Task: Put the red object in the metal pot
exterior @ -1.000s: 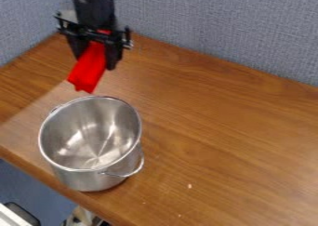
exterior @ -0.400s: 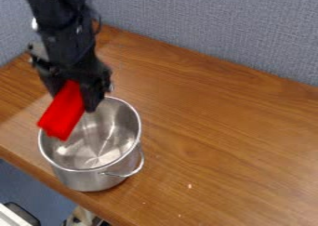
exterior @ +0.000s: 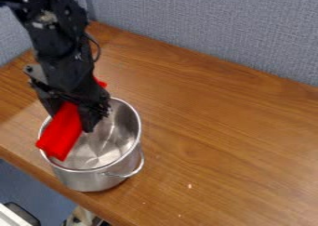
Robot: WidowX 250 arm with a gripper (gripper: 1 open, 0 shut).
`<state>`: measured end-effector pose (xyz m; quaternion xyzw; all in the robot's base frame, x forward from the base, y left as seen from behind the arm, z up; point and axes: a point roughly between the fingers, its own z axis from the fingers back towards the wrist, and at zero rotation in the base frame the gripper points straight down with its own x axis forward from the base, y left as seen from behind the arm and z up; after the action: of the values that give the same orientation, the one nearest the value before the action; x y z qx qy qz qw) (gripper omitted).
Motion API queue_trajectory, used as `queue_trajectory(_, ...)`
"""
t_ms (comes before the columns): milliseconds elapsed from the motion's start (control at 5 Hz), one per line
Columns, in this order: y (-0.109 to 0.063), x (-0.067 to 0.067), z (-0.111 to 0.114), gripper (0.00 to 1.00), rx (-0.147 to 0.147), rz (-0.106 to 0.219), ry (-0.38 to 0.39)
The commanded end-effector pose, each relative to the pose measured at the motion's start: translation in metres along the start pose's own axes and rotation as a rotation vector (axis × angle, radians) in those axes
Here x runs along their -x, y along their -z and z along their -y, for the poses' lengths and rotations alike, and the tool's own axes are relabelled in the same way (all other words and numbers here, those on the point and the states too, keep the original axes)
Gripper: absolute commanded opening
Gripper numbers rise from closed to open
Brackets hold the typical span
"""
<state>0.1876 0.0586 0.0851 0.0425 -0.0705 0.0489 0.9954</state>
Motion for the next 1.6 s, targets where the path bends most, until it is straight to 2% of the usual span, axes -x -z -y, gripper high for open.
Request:
queue_trajectory(0, 0.006, -0.004, -0.001, 0.0, -0.031, 0.012, 0.005)
queue_trajectory(200, 0.022, -0.005, -0.002, 0.0, -0.052, -0.014, -0.006)
queue_trajectory(400, 0.032, -0.007, 0.0, 0.0, -0.06, -0.027, -0.01)
queue_trajectory(600, 0.037, -0.009, 0.002, 1.0, -0.054, -0.038, -0.015)
queue_trajectory(800, 0.042, -0.009, 0.003, 1.0, -0.061, -0.047, -0.019)
queue_trajectory(1200, 0.046, -0.01, 0.003, 1.0, -0.065, -0.045, -0.028)
queue_trajectory(1400, 0.048, -0.011, 0.004, 0.0, -0.064, -0.041, -0.03)
